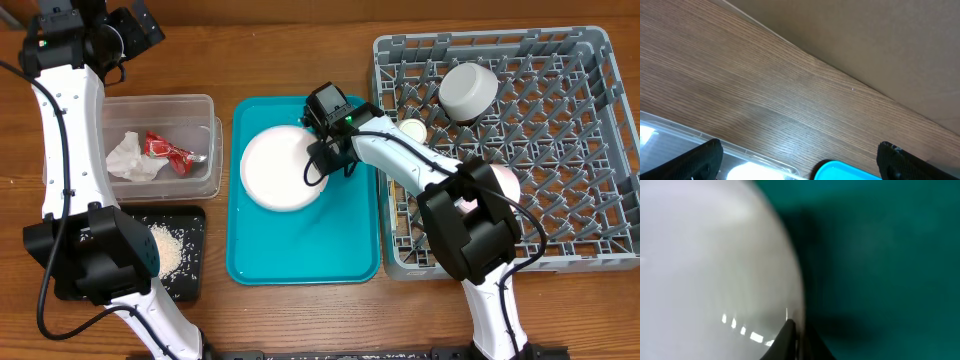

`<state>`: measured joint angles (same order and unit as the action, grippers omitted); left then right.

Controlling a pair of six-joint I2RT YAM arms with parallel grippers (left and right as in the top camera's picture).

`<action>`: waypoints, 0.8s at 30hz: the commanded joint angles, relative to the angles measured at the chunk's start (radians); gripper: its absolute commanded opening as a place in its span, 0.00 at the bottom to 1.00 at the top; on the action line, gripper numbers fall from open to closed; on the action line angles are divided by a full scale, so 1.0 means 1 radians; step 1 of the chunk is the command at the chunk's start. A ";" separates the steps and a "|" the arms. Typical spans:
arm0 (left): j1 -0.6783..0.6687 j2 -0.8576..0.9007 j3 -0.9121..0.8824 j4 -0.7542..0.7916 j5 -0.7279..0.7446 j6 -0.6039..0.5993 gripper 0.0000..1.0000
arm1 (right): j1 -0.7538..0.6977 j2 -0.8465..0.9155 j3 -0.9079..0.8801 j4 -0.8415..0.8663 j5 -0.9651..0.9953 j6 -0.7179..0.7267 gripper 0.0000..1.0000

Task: Sort waste into correct bins and load items into the dishwasher
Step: 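Lift the white plate with the right gripper and carry it to the rack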

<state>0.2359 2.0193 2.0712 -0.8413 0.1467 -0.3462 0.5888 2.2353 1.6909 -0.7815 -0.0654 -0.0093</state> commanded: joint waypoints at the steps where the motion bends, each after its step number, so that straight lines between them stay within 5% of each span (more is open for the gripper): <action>1: 0.000 0.013 0.026 0.000 0.010 -0.017 1.00 | 0.005 0.009 -0.009 -0.017 0.008 -0.014 0.04; 7: 0.000 0.013 0.026 0.000 0.010 -0.017 1.00 | -0.008 -0.043 0.104 -0.053 0.084 -0.014 0.04; 13: 0.000 0.013 0.026 0.000 0.010 -0.017 1.00 | -0.053 -0.163 0.337 -0.282 0.261 -0.014 0.04; 24: 0.000 0.013 0.026 0.000 0.011 -0.017 1.00 | -0.109 -0.352 0.412 -0.349 0.835 -0.157 0.04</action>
<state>0.2363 2.0193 2.0712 -0.8413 0.1467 -0.3462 0.4744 1.9354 2.0830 -1.1206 0.5045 -0.0971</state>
